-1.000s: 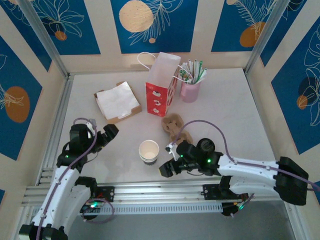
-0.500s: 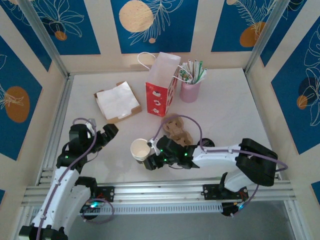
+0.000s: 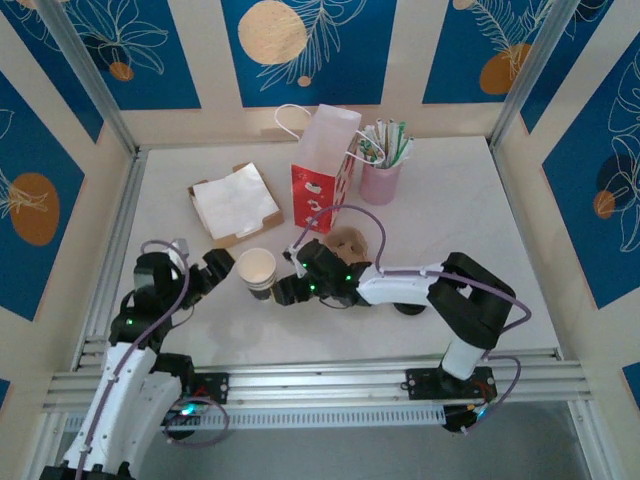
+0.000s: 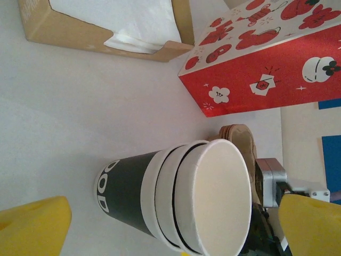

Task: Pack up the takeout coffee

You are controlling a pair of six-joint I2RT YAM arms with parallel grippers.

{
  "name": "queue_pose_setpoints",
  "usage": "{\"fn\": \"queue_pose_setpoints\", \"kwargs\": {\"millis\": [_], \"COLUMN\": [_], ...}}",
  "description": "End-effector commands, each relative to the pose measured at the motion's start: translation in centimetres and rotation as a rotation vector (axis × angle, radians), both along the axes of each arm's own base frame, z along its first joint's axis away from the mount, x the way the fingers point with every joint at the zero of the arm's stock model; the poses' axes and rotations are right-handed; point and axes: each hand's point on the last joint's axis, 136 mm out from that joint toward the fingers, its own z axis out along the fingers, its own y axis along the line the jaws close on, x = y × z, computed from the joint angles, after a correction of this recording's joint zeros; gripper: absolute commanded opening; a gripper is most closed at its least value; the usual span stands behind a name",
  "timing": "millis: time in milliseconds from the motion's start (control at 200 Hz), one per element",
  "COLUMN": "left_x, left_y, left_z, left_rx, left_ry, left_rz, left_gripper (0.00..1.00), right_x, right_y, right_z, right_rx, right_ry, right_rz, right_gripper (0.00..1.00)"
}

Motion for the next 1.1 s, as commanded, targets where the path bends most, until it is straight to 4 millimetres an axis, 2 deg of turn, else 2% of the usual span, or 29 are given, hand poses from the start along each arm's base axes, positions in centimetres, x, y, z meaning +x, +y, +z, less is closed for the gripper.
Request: {"fn": "queue_pose_setpoints", "kwargs": {"millis": [0, 115, 205, 240, 290, 350, 405, 545, 615, 760, 860, 990, 1095], "left_x": [-0.3, -0.8, -1.5, -1.8, -2.2, -2.5, -2.6, -2.6, -2.7, -3.0, -3.1, -2.8, -2.6], "left_y": [0.2, 0.3, 0.7, 0.9, 1.0, 0.6, 0.2, -0.7, -1.0, -1.5, -1.7, -2.0, -2.0], "left_z": [1.0, 1.2, 1.0, 0.8, 0.3, 0.1, 0.0, -0.5, -0.5, -0.7, -1.1, -1.8, -2.1], "left_rx": [0.005, 0.025, 0.059, 0.07, 0.077, 0.06, 0.03, -0.027, -0.049, -0.09, -0.119, -0.168, -0.185], "left_ry": [-0.013, -0.013, 0.01, 0.027, 0.052, 0.062, 0.065, 0.072, 0.072, 0.081, 0.087, 0.103, 0.106], "left_rz": [0.011, 0.005, 0.005, 0.01, 0.008, -0.008, -0.026, -0.053, -0.071, -0.101, -0.117, -0.133, -0.139], "left_gripper": [1.0, 0.94, 0.75, 0.7, 0.68, 0.59, 0.55, 0.48, 0.44, 0.34, 0.33, 0.3, 0.3], "right_x": [-2.0, -3.7, -4.1, -3.8, -3.0, -1.9, -1.3, -0.2, -0.1, 0.0, -0.3, 0.9, 1.9], "right_y": [-0.9, -2.6, -4.0, -4.5, -5.4, -6.8, -7.1, -5.7, -4.3, -1.7, -0.2, -0.4, -0.4], "right_z": [1.3, 3.2, 5.1, 5.9, 6.8, 7.6, 8.5, 10.3, 10.7, 11.3, 11.5, 11.0, 10.9], "right_rx": [-0.033, -0.066, -0.117, -0.14, -0.19, -0.267, -0.321, -0.412, -0.433, -0.425, -0.386, -0.423, -0.465], "right_ry": [0.001, 0.002, 0.01, 0.01, 0.007, 0.011, 0.022, 0.033, 0.039, 0.062, 0.078, 0.126, 0.129], "right_rz": [0.042, 0.047, 0.017, -0.017, -0.094, -0.208, -0.243, -0.216, -0.15, -0.089, -0.051, -0.108, -0.125], "right_gripper": [0.72, 0.81, 0.82, 0.82, 0.82, 0.83, 0.83, 0.8, 0.64, 0.63, 0.64, 0.63, 0.56]}}
